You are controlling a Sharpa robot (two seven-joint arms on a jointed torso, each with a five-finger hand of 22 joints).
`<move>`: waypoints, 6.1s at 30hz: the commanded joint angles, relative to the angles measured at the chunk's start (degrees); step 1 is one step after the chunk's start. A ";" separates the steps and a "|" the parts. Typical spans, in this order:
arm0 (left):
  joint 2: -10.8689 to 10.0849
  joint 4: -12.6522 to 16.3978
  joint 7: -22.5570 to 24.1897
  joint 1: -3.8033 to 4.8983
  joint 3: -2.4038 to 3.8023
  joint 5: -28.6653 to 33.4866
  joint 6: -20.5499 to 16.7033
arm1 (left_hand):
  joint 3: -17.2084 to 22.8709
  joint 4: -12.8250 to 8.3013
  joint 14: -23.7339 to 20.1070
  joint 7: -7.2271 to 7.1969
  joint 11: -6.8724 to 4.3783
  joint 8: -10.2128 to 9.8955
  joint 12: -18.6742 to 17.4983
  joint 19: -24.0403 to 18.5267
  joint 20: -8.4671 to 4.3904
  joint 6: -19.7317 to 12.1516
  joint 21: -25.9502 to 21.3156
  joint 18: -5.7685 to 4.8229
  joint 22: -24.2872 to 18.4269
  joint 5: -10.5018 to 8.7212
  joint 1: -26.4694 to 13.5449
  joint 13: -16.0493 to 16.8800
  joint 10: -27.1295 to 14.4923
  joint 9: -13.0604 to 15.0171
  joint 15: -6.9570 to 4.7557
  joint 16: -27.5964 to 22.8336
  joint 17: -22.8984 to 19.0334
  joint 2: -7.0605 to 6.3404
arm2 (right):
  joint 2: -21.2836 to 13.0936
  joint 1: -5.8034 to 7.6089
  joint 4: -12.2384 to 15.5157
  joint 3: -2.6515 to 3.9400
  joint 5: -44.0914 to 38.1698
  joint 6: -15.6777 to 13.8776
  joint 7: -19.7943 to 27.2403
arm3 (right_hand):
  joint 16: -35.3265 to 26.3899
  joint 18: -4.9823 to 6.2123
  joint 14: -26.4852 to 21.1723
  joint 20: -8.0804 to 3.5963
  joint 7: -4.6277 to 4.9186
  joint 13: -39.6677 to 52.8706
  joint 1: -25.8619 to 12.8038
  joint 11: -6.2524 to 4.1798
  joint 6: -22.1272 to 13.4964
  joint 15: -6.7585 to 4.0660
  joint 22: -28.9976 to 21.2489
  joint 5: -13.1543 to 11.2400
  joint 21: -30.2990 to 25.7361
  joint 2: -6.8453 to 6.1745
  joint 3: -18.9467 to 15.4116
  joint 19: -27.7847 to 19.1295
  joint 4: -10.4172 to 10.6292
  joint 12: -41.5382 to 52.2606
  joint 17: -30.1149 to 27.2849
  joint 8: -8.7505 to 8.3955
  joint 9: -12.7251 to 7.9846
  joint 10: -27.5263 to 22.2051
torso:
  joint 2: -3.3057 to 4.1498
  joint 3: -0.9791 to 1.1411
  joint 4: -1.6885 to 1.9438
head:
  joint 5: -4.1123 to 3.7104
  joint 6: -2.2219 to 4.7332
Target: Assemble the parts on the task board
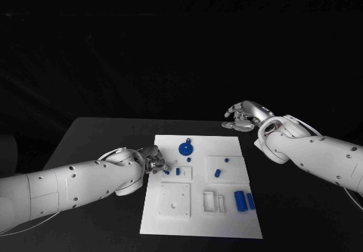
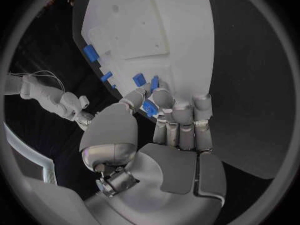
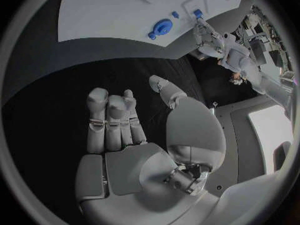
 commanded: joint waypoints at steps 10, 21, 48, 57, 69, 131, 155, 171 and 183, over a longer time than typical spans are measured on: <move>0.11 -0.15 -0.20 -0.43 -0.12 0.11 1.67 | 3.10 -2.78 2.63 -2.75 -2.35 5.67 0.35 0.39 -6.71 3.17 0.19 0.67 0.06 0.33 0.02 0.05 2.03 14.21 -3.03 0.32 0.08 0.63 | 0.15 -0.10 -0.08 0.02 -0.29 0.78 0.60 | -0.25 4.87 0.27 -0.49 0.38 -0.10 -0.40 0.31 0.11 -0.08 0.63 0.29 -0.35 0.01 -0.33 -0.01 -0.01 0.21 0.09 -0.10 -0.10 -0.20 | 0.01 0.04 -0.05 | 0.10 -0.16; 0.27 -0.69 -0.09 -0.80 -0.12 0.15 1.87 | 3.12 -2.78 2.62 -2.75 -2.34 5.63 0.37 0.38 -6.71 3.14 0.18 0.67 0.07 0.27 -0.02 0.04 2.01 14.28 -3.02 0.31 0.07 0.63 | 0.15 -0.18 -0.13 0.02 -0.33 0.81 0.61 | -0.25 4.86 0.28 -0.50 0.38 -0.12 -0.40 0.30 0.11 -0.08 0.64 0.31 -0.36 0.02 -0.34 0.00 -0.01 0.23 0.10 -0.10 -0.11 -0.20 | 0.01 0.05 -0.06 | 0.04 -0.34; 0.25 -0.65 0.38 -0.88 -0.12 -0.13 3.20 | 3.25 -3.07 2.58 -2.75 -2.35 5.50 0.45 0.36 -6.70 3.07 0.16 0.70 0.12 -0.18 0.17 0.00 1.92 14.55 -3.02 0.29 0.05 0.46 | 0.18 -0.26 -0.13 0.02 -0.33 0.85 0.62 | -0.27 4.86 0.31 -0.52 0.37 -0.17 -0.42 0.30 0.11 -0.08 0.66 0.32 -0.39 0.04 -0.38 0.04 0.01 0.27 0.12 -0.10 -0.13 -0.19 | 0.01 0.06 -0.05 | 0.12 -0.45; 0.21 -0.78 0.62 -0.88 -0.12 0.16 3.69 | 3.15 -2.77 2.47 -2.64 -2.22 5.29 0.49 0.33 -6.65 2.98 0.12 0.66 0.15 -0.68 -0.16 -0.04 1.87 14.67 -3.00 0.20 -0.01 0.16 | 0.15 -0.26 -0.08 0.02 -0.33 0.90 0.62 | -0.28 4.86 0.32 -0.52 0.37 -0.19 -0.43 0.30 0.11 -0.08 0.66 0.33 -0.40 0.05 -0.39 0.04 0.01 0.28 0.13 -0.10 -0.14 -0.20 | 0.01 0.04 -0.03 | 0.10 -0.50; 0.40 -1.21 0.88 -0.87 -0.12 0.28 3.60 | 2.87 -0.40 2.34 -2.49 -1.99 4.25 0.73 0.29 -6.64 3.71 -0.11 0.72 0.30 -6.08 -0.74 -0.48 1.98 14.99 -2.94 0.20 -0.10 -3.01 | 0.13 -0.26 -0.06 0.02 -0.33 0.95 0.62 | -0.30 4.86 0.32 -0.52 0.37 -0.21 -0.46 0.30 0.10 -0.08 0.67 0.34 -0.41 0.04 -0.41 0.05 0.02 0.29 0.13 -0.10 -0.14 -0.21 | -0.01 0.05 -0.03 | 0.10 -0.55; 0.64 -1.35 1.44 -0.89 0.03 0.94 -0.30 | 3.25 10.07 2.33 -2.58 -2.06 2.69 1.33 0.60 -6.77 4.38 -0.54 1.12 0.67 -13.09 -3.57 -1.06 1.86 16.46 -3.19 0.39 -0.23 -9.34 | 0.35 -0.49 -0.37 0.02 -0.34 0.99 0.75 | -0.36 4.87 0.37 -0.52 0.37 -0.35 -0.70 0.30 0.10 -0.09 0.70 0.79 -0.50 0.07 -0.49 0.09 0.18 0.37 0.17 -0.09 -0.19 -0.20 | 0.01 0.04 -0.05 | -0.12 -0.53; 0.46 -1.80 1.16 -0.88 0.04 1.32 0.62 | 3.34 9.88 2.30 -2.58 -2.07 2.58 1.45 0.57 -6.80 4.39 -0.45 1.22 0.83 -12.60 -2.59 -1.05 1.83 16.72 -3.23 0.48 -0.20 -8.96 | 0.30 -0.53 -0.31 0.02 -0.34 1.17 0.83 | -0.39 4.87 0.41 -0.51 0.37 -0.40 -0.83 0.29 0.11 -0.09 0.72 1.04 -0.51 0.04 -0.56 0.13 0.24 0.41 0.19 -0.08 -0.20 -0.17 | -0.01 0.06 -0.02 | -0.11 -0.67; 0.49 -1.67 1.34 -0.88 0.04 1.29 1.57 | 2.22 1.79 2.15 -2.46 -1.92 1.76 1.56 0.27 -6.60 4.59 -0.61 1.08 1.25 -9.31 2.07 -1.35 1.70 17.28 -3.09 0.43 -0.32 -4.93 | 0.29 -0.53 -0.25 0.02 -0.34 1.25 0.82 | -0.40 4.87 0.43 -0.51 0.36 -0.43 -0.88 0.29 0.13 -0.10 0.73 1.11 -0.52 0.09 -0.58 0.15 0.28 0.43 0.20 -0.06 -0.21 -0.17 | 0.00 0.04 -0.03 | -0.11 -0.77; 0.65 -1.61 1.43 -0.88 0.03 0.45 1.67 | 2.54 0.90 2.13 -2.41 -1.87 1.56 1.52 0.35 -6.57 4.65 -0.71 1.01 1.25 -10.33 3.12 -1.47 1.73 17.31 -3.00 0.37 -0.37 -5.39 | 0.29 -0.53 -0.28 0.02 -0.34 1.24 0.84 | -0.41 4.87 0.44 -0.51 0.36 -0.46 -0.99 0.29 0.15 -0.10 0.74 1.18 -0.53 0.11 -0.62 0.17 0.35 0.44 0.21 -0.05 -0.21 -0.16 | -0.03 0.08 -0.05 | -0.09 -0.74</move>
